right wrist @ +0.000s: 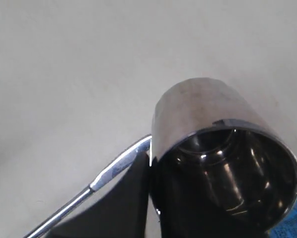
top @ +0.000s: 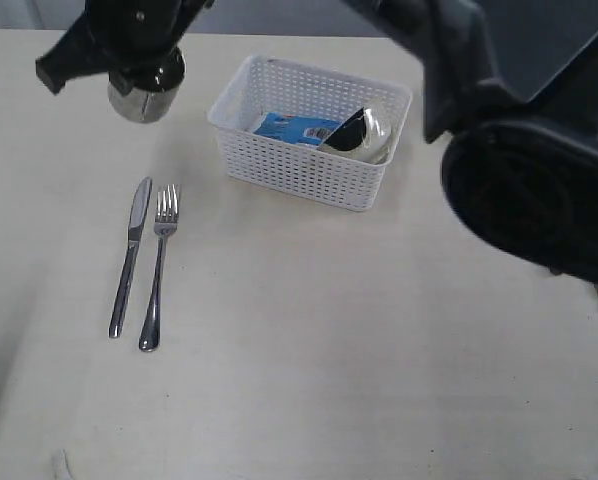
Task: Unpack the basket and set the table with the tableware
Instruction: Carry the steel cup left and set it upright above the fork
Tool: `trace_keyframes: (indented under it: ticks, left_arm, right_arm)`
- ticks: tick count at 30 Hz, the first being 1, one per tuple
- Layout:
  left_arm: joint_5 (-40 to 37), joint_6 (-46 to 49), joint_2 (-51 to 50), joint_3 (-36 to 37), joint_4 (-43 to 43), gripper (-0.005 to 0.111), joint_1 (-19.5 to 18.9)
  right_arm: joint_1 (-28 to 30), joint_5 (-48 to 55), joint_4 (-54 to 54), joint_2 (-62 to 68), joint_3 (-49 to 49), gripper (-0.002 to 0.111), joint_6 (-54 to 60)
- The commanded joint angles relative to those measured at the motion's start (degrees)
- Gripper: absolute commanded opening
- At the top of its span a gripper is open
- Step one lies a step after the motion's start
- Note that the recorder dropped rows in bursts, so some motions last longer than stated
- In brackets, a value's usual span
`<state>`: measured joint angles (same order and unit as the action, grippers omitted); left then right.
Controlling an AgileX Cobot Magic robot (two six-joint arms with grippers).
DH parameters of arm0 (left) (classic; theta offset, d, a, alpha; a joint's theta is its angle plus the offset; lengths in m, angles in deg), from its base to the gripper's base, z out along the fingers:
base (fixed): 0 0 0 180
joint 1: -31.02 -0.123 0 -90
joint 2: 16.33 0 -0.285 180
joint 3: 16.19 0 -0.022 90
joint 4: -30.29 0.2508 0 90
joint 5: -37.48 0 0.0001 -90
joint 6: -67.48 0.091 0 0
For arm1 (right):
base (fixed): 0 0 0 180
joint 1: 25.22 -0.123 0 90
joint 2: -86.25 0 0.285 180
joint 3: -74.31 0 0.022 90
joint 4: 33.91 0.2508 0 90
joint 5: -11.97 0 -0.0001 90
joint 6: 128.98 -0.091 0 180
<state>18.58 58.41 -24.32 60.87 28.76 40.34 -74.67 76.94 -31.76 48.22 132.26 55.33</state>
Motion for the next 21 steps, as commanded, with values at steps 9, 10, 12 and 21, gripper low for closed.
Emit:
trace_keyframes:
  ticks: [9, 10, 12, 21]
  left_arm:
    - [0.63, 0.03, 0.21, 0.16, -0.26, 0.000, -0.06]
    - [0.63, 0.03, 0.21, 0.16, -0.26, 0.000, -0.06]
    - [0.63, 0.03, 0.21, 0.16, -0.26, 0.000, -0.06]
    - [0.63, 0.03, 0.21, 0.16, -0.26, 0.000, -0.06]
  right_arm:
    - [0.04, -2.68, -9.38, 10.20, 5.64, -0.001, -3.86]
    - [0.04, -2.68, -9.38, 10.74, 5.64, -0.001, -3.75]
    - [0.04, -2.68, -9.27, 11.25, 5.64, -0.001, -3.66]
    - [0.04, -3.06, -7.89, 11.46, 5.64, 0.000, -2.99]
